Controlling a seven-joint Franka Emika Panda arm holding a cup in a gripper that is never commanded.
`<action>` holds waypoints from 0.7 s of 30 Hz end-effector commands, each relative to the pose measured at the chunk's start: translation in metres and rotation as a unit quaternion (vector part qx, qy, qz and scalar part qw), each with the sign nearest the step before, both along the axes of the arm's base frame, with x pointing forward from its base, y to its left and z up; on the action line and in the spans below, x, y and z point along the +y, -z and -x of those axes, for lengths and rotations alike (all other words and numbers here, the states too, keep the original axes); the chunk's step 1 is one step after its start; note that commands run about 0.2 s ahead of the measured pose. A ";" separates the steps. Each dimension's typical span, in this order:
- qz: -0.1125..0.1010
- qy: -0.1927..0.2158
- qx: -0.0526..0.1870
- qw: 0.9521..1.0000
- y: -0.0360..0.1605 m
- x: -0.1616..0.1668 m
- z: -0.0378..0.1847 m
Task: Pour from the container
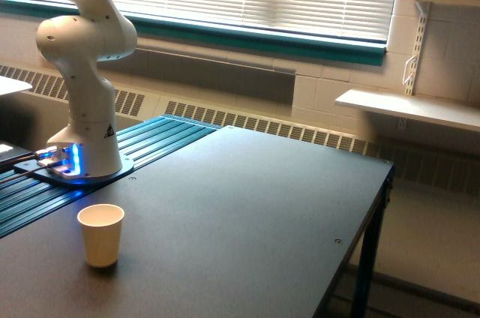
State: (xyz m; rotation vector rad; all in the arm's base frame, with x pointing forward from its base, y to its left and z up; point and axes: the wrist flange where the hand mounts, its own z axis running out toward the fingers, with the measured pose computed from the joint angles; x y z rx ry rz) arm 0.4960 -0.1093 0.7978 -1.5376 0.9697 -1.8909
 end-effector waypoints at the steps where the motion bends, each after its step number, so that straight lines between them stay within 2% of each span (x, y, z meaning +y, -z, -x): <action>1: 0.057 0.004 0.069 0.996 0.009 -0.007 -0.010; 2: 0.074 0.006 0.080 0.994 0.009 -0.007 -0.010; 3: 0.080 0.006 0.090 0.993 0.010 -0.008 -0.010; 5: 0.115 0.010 0.119 0.986 0.016 -0.009 -0.012; 7: 0.141 0.011 0.147 0.979 0.022 -0.009 -0.013; 8: 0.141 0.011 0.166 0.976 0.031 -0.013 -0.014; 9: 0.151 0.013 0.180 0.972 0.037 -0.015 -0.013; 10: 0.170 0.015 0.200 0.965 0.046 -0.015 -0.012; 11: 0.158 0.014 0.213 0.964 0.054 -0.013 -0.011; 12: 0.149 0.010 0.234 0.961 0.068 -0.015 -0.007; 17: 0.097 0.016 0.268 0.958 0.079 -0.013 0.020; 19: 0.083 0.012 0.292 0.953 0.094 -0.009 0.027; 21: 0.083 0.014 0.317 0.945 0.107 -0.001 0.034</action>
